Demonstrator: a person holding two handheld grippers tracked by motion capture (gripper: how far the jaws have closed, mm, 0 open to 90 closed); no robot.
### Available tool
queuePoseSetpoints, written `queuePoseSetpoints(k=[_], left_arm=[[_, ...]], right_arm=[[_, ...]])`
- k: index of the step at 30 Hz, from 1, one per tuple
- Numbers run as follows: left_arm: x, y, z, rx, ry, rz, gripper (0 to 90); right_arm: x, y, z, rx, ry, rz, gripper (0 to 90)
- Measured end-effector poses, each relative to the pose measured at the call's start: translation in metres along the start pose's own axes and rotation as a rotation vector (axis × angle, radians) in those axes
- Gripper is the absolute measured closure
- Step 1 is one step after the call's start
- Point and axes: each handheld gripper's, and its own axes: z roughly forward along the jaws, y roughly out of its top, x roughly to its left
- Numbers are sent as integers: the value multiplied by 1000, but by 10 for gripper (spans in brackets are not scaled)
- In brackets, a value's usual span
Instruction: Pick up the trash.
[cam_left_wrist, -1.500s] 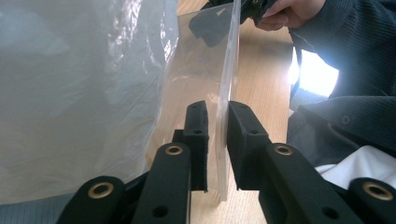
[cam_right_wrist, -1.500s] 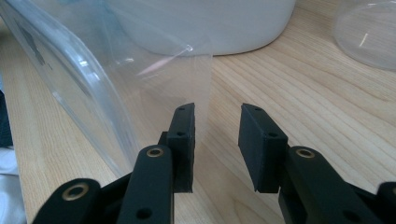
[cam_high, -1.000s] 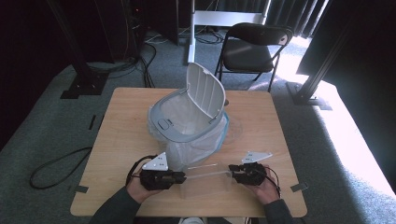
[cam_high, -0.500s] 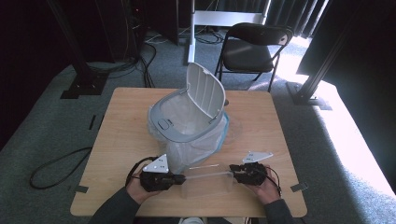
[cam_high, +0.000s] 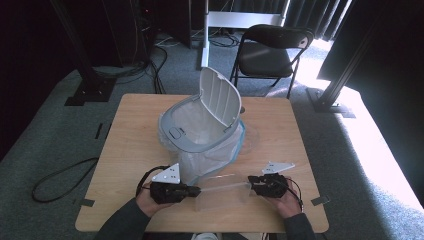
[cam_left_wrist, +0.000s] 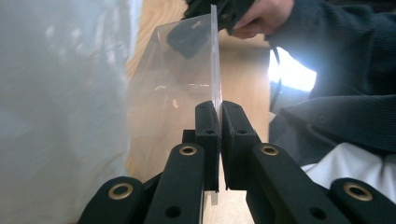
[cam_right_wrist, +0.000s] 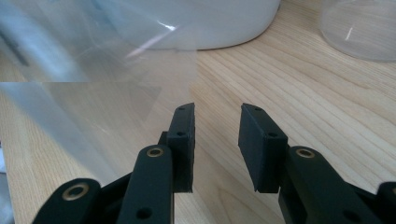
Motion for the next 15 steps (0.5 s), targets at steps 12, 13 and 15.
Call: queuePoseSetpoints(k=[12, 13, 15], left_arm=[[-5, 9, -6, -31, -20, 13, 867], [-5, 10, -7, -32, -21, 15, 867], [-5, 12, -8, -40, -26, 17, 867]], right_arm=[[-6, -2, -3, -6, -16, 20, 657], [-6, -2, -4, -7, -18, 19, 658], [-7, -3, -4, -7, -22, 18, 658]])
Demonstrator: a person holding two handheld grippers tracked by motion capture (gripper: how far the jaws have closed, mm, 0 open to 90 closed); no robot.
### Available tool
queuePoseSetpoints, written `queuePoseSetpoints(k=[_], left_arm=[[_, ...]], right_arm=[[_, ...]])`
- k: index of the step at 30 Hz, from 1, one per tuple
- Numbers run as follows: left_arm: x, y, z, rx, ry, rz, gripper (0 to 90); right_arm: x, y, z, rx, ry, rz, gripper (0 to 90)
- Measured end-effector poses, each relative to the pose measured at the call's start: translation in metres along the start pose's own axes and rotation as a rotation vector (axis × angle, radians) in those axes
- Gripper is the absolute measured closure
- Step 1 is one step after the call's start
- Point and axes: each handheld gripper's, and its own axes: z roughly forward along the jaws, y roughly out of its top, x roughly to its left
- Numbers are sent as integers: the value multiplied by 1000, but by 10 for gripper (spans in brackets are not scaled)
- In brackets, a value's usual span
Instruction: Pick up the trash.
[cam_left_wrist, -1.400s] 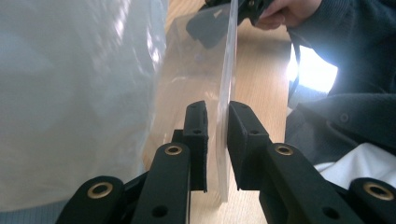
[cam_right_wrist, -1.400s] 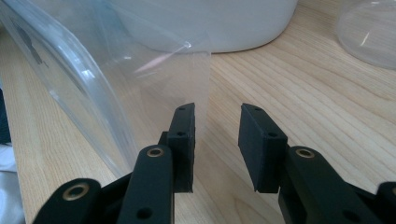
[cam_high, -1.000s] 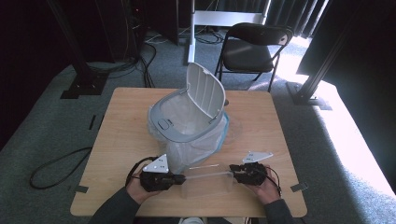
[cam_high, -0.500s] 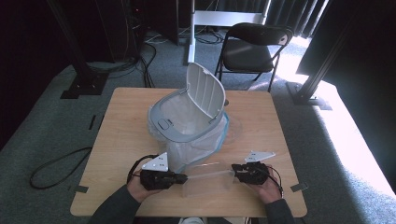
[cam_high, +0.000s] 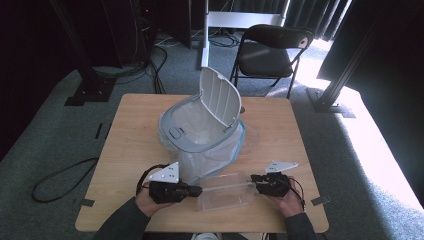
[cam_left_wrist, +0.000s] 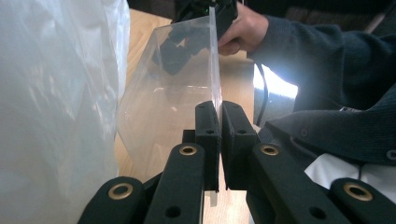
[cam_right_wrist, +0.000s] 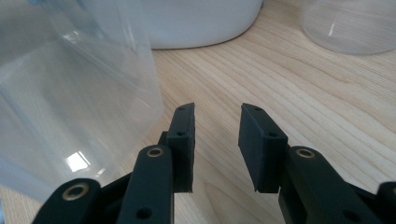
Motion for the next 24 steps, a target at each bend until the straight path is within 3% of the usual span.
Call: queuePoseSetpoints(k=[6, 24], left_arm=[[-2, 8, -2, -7, -24, 9, 867], [-2, 36, -20, -35, -28, 20, 867]], right_arm=[[-1, -1, 0, 2, -5, 4, 657], [-7, -3, 0, 8, -16, 16, 657]])
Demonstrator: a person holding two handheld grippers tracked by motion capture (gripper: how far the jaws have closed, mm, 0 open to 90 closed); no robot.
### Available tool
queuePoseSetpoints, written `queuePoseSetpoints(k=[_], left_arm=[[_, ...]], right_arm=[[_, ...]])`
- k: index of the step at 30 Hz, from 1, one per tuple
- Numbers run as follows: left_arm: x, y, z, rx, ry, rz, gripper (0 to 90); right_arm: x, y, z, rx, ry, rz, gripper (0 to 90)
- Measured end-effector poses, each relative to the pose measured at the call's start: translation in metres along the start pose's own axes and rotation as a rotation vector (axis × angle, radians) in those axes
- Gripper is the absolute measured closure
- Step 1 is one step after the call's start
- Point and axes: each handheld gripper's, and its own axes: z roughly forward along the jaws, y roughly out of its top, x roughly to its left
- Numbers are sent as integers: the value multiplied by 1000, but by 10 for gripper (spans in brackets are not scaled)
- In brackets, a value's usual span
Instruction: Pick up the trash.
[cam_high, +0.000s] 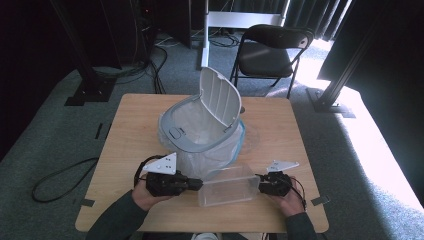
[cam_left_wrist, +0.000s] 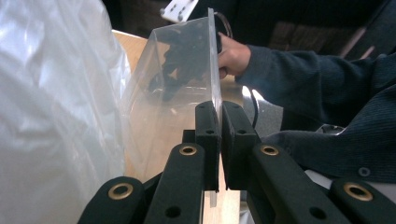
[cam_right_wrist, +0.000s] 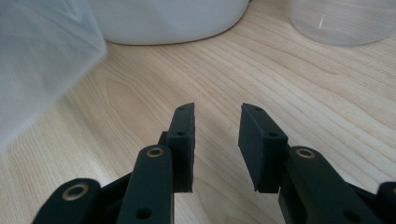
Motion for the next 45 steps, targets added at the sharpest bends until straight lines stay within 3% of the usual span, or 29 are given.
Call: queuePoseSetpoints(k=[4, 21, 31, 45], left_arm=[[-2, 7, -3, -18, -26, -4, 867], [-6, 41, -17, -48, -36, 29, 866], [-12, 66, -28, -74, -63, 48, 867], [-12, 90, -49, -118, -62, 47, 866]], right_arm=[[-1, 0, 0, 2, -2, 6, 657], [-4, -2, -1, 4, -14, 17, 657], [-9, -5, 1, 17, -20, 32, 657], [-10, -7, 1, 20, -21, 38, 657]])
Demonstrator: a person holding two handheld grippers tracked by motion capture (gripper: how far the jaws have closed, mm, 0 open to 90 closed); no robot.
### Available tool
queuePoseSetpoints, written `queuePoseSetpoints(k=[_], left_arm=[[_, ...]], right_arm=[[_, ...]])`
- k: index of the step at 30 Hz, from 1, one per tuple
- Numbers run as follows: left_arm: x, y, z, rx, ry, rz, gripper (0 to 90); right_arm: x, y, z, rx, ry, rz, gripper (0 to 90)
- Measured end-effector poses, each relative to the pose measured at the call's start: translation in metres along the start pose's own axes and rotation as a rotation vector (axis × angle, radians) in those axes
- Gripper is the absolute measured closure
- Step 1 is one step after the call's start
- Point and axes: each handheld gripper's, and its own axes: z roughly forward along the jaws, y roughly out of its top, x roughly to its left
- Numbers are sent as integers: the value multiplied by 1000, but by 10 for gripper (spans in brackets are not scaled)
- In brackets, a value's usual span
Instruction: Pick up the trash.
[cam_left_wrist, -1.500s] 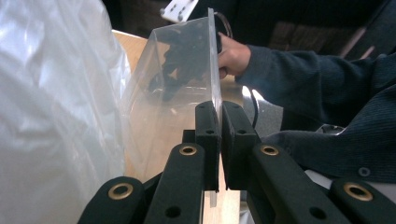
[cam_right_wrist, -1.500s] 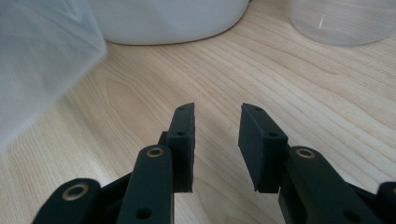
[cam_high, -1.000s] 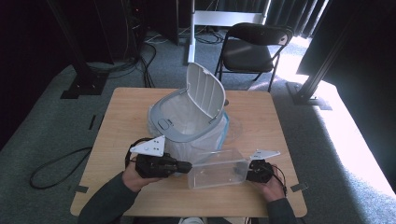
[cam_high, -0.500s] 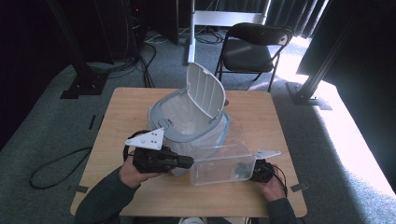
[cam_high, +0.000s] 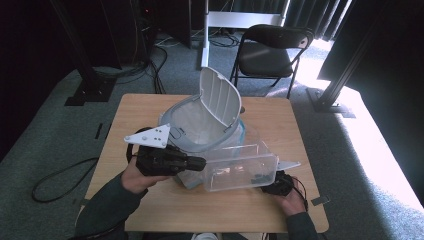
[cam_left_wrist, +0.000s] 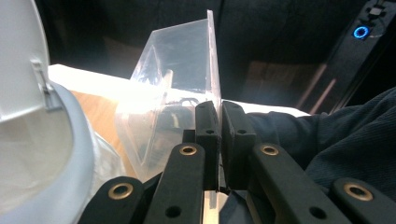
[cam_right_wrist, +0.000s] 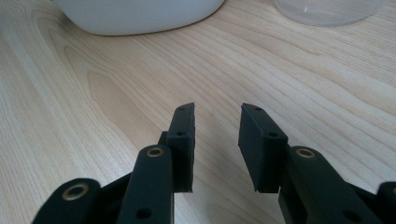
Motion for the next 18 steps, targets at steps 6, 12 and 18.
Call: queuePoseSetpoints(k=[6, 12, 18], left_arm=[[-2, 14, -11, -12, 27, 22, 866], [2, 26, -25, -20, 63, 37, 866], [8, 30, -43, -34, 97, 28, 866]], right_arm=[[0, 0, 0, 0, 1, -2, 657], [0, 0, 0, 1, -3, -1, 657], [0, -1, 0, 3, -1, -2, 657]])
